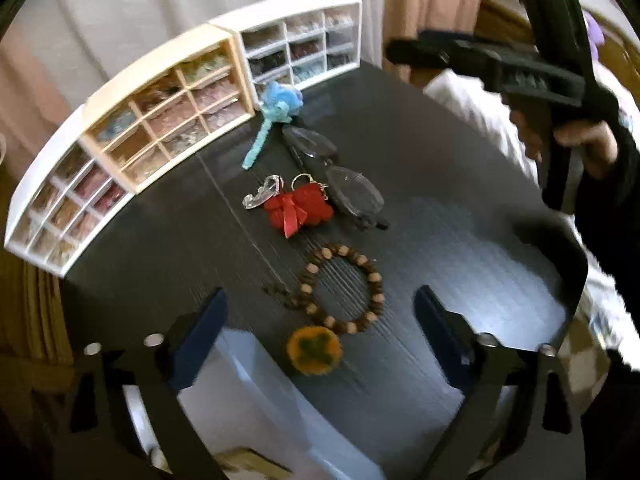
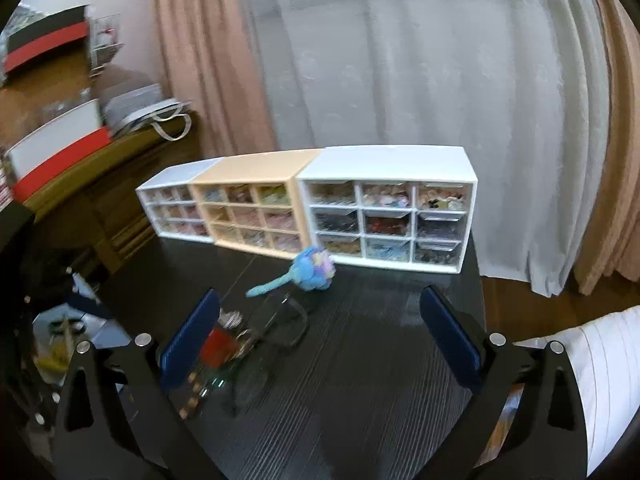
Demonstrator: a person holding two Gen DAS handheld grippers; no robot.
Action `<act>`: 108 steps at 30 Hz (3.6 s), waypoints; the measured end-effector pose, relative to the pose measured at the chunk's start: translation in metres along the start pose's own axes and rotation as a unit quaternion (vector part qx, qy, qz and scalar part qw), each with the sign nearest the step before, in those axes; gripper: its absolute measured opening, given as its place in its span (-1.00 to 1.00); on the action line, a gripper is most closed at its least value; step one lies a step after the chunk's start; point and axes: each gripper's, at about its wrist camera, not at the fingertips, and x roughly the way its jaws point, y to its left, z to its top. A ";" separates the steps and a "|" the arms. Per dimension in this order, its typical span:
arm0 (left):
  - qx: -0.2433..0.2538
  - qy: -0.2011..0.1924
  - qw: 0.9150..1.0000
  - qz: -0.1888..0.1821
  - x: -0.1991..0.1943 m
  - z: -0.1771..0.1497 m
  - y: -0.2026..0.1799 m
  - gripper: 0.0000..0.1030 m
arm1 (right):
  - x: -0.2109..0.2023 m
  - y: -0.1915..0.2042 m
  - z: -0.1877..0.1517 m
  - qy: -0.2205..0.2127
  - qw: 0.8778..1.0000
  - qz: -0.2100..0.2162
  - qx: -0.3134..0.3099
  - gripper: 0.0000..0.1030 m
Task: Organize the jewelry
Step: 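Move the left tool toward the wooden-bead bracelet beside the pumpkin charm, then close the left tool on the bead bracelet while the right tool reaches the blue flower pen, then carry the bead bracelet in the left tool and flower pen in the right tool over the white box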
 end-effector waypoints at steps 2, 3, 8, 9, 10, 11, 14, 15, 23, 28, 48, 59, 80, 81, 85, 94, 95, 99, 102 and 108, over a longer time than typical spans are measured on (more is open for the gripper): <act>0.009 0.021 1.000 -0.005 0.006 0.009 0.010 0.70 | 0.016 -0.001 0.007 0.020 1.000 -0.007 0.005 0.86; 0.008 0.034 0.999 -0.015 0.011 0.015 0.017 0.65 | 0.022 -0.001 0.009 0.029 0.999 -0.009 0.008 0.86; -0.002 0.093 0.990 -0.106 0.036 0.029 0.037 0.47 | 0.059 0.000 0.016 0.074 0.996 0.008 0.039 0.86; 0.004 0.105 0.988 -0.112 0.041 0.030 0.038 0.42 | 0.069 0.001 0.018 0.082 0.996 0.008 0.044 0.86; 0.012 0.122 0.985 -0.117 0.049 0.031 0.036 0.33 | 0.075 0.002 0.019 0.088 0.995 0.008 0.047 0.86; 0.016 0.131 0.984 -0.121 0.053 0.031 0.035 0.28 | 0.083 0.002 0.020 0.096 0.994 0.008 0.053 0.85; 0.022 0.147 0.980 -0.129 0.066 0.030 0.030 -0.13 | 0.101 0.004 0.022 0.116 0.991 0.002 0.066 0.71; 0.023 0.150 0.980 -0.129 0.070 0.031 0.029 -0.15 | 0.108 0.006 0.022 0.124 0.990 0.000 0.068 0.66; 0.027 0.146 0.981 -0.121 0.078 0.036 0.028 -0.67 | 0.129 0.009 0.017 0.138 0.987 -0.032 0.073 0.59; 0.032 0.131 0.985 -0.104 0.076 0.033 0.020 -0.77 | 0.131 0.009 0.014 0.136 0.987 -0.040 0.074 0.58; -0.032 0.119 0.989 -0.086 0.062 0.013 0.030 -0.77 | 0.153 0.029 0.013 0.156 0.985 -0.048 0.061 -0.20; -0.098 0.077 0.990 -0.064 0.019 0.006 0.021 -0.77 | 0.129 0.041 0.012 0.135 0.988 -0.037 0.069 -0.22; -0.251 -0.119 0.960 -0.023 -0.104 0.001 0.047 -0.77 | 0.025 0.090 0.033 0.029 0.997 -0.011 0.071 -0.22; -0.254 -0.120 0.959 -0.021 -0.104 0.000 0.046 -0.77 | 0.018 0.095 0.031 0.026 0.997 -0.015 0.067 -0.22; -0.256 -0.128 0.958 -0.020 -0.109 -0.010 0.036 -0.77 | 0.000 0.110 0.020 0.018 0.997 -0.046 0.051 -0.22; -0.303 -0.142 0.942 0.027 -0.122 -0.056 0.037 -0.77 | -0.038 0.132 -0.002 -0.009 0.995 -0.073 0.066 -0.22; -0.305 -0.141 0.941 0.031 -0.120 -0.060 0.038 -0.77 | -0.040 0.135 -0.004 -0.010 0.995 -0.075 0.067 -0.22; -0.322 -0.140 0.936 0.029 -0.118 -0.080 0.038 -0.77 | -0.045 0.146 -0.011 -0.006 0.996 -0.071 0.061 -0.22; -0.328 -0.137 0.934 0.030 -0.117 -0.093 0.040 -0.77 | -0.047 0.154 -0.012 -0.002 0.997 -0.061 0.057 -0.22; -0.338 -0.134 0.930 0.050 -0.122 -0.110 0.046 -0.77 | -0.046 0.175 -0.016 0.010 0.998 -0.032 0.051 -0.22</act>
